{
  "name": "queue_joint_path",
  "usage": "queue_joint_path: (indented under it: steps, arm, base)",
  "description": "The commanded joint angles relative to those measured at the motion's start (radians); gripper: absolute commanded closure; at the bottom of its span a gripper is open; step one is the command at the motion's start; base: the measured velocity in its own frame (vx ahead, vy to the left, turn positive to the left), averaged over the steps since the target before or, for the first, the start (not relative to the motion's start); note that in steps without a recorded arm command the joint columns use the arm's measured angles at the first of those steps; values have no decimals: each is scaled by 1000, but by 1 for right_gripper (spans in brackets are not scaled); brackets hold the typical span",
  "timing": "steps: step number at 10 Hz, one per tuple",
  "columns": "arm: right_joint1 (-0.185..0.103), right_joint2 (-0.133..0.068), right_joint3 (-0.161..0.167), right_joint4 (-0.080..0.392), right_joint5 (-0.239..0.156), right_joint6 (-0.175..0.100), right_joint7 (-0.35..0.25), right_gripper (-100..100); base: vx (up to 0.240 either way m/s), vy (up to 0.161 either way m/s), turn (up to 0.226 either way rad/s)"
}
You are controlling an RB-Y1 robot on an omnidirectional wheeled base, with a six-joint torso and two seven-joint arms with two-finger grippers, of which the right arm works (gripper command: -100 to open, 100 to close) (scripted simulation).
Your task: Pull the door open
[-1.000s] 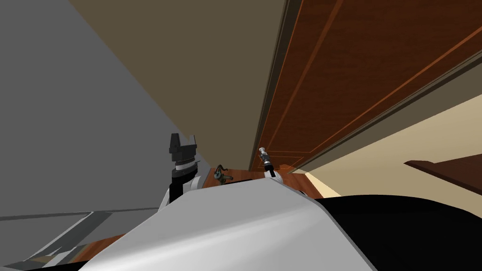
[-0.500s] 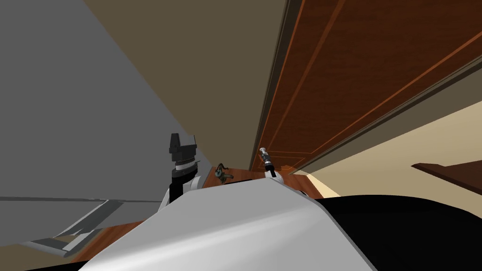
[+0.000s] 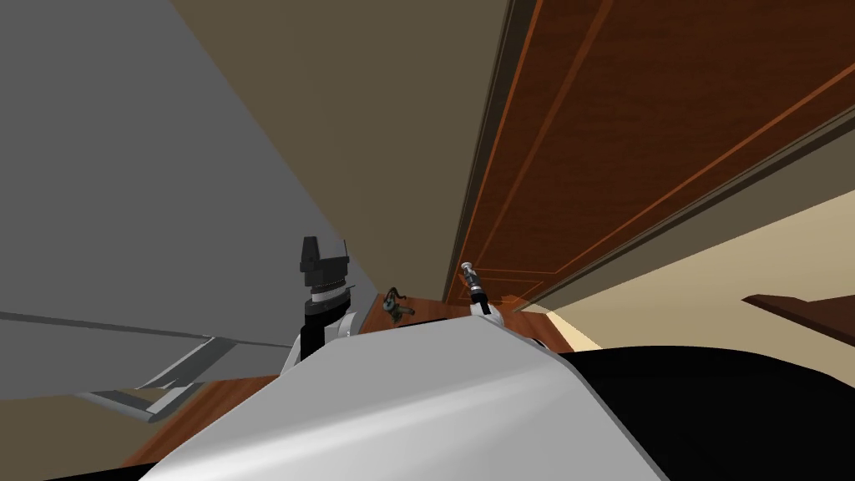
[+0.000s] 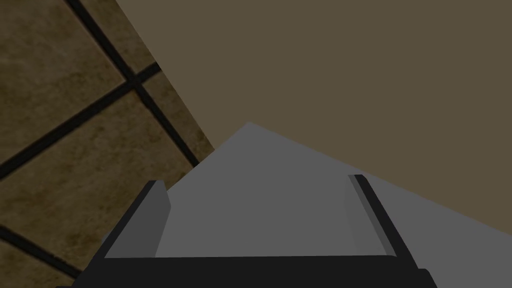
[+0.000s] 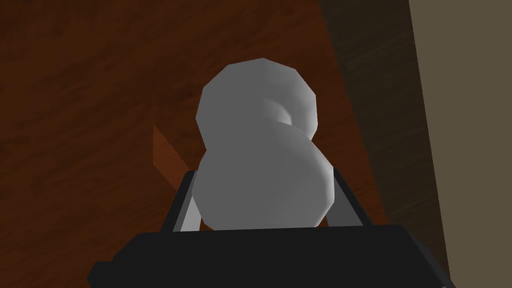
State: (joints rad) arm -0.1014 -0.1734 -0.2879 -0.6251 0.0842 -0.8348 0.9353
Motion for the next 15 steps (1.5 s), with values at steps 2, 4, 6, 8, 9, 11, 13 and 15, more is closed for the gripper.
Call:
queue_joint_path:
  steps: [2, 4, 6, 8, 9, 11, 13, 15]
  arm:
    - [9, 9, 14, -8, -15, 6, -73, 100]
    - [10, 8, 16, -9, -24, 6, -113, 100]
    - [13, 5, 21, -10, -44, 7, -176, 100]
    - [15, 3, 23, -11, -53, 7, -222, 100]
    - [16, 2, 25, -12, -63, 7, -245, 100]
    - [18, 0, 27, -13, -73, 7, -297, 100]
    - [20, -1, 29, -14, -84, 7, -338, 100]
    - [21, -3, 32, -15, -94, 7, -378, 100]
  base:
    - [-24, -10, 63]
    - [-34, -10, 51]
    - [-34, -8, 51]
    - [-22, -9, 52]
    - [-32, -6, 91]
    - [-31, -7, 30]
    - [-29, -13, 46]
    - [-28, -15, 57]
